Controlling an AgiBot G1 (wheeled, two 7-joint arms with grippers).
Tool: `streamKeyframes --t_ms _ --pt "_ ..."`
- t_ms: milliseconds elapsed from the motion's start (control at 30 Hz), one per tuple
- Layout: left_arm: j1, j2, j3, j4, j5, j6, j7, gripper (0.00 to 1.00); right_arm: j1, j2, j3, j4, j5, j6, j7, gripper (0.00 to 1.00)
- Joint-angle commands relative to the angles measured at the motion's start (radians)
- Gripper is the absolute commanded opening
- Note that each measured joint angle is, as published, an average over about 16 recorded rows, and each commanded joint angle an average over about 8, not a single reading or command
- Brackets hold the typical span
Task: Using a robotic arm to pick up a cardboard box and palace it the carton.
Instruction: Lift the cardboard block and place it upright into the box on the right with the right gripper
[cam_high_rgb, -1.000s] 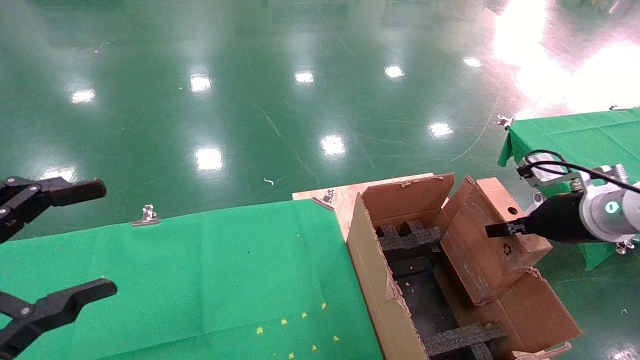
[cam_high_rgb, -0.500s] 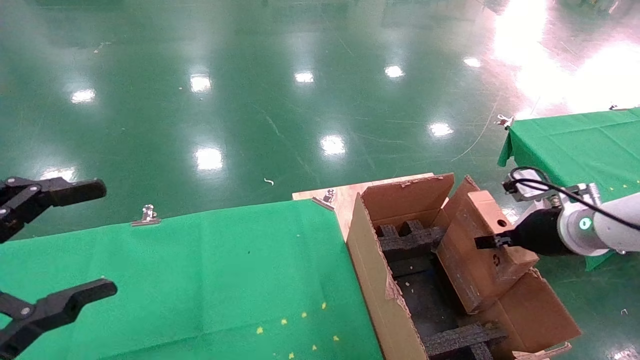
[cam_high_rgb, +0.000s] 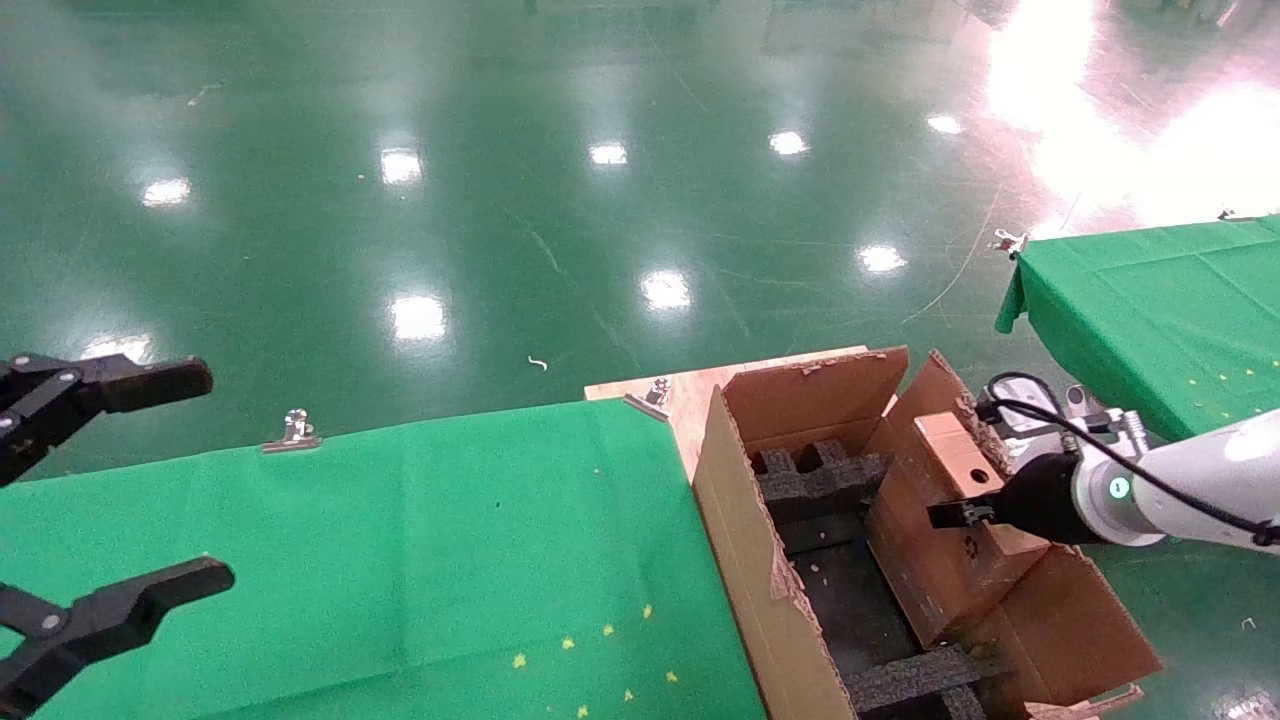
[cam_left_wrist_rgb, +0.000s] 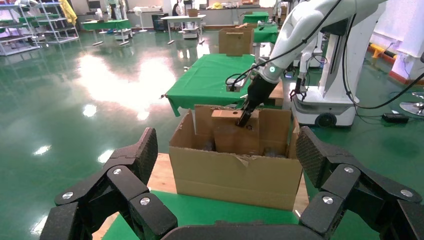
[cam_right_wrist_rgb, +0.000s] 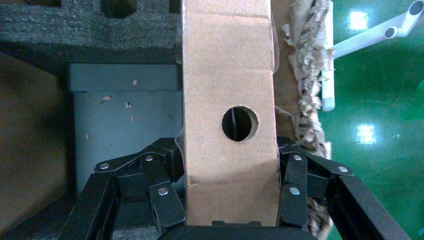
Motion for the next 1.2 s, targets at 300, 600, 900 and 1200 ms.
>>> streamKeyframes --t_ms 300,600,900,1200 --pt "0.000 0.000 0.000 0.000 0.000 0.000 0.000 1.00 -0.081 -0.067 -0.014 -0.103 0.041 0.071 -0.025 0.00" --pt "0.000 0.000 0.000 0.000 0.000 0.000 0.000 1.00 -0.146 -0.119 -0.022 -0.197 0.118 0.105 -0.102 0.00" --pt "0.000 0.000 0.000 0.000 0.000 0.000 0.000 1.00 -0.185 -0.150 -0.017 -0.264 0.204 0.106 -0.186 0.18" --pt "0.000 0.000 0.000 0.000 0.000 0.000 0.000 1.00 -0.195 -0.158 -0.014 -0.282 0.235 0.100 -0.212 1.00"
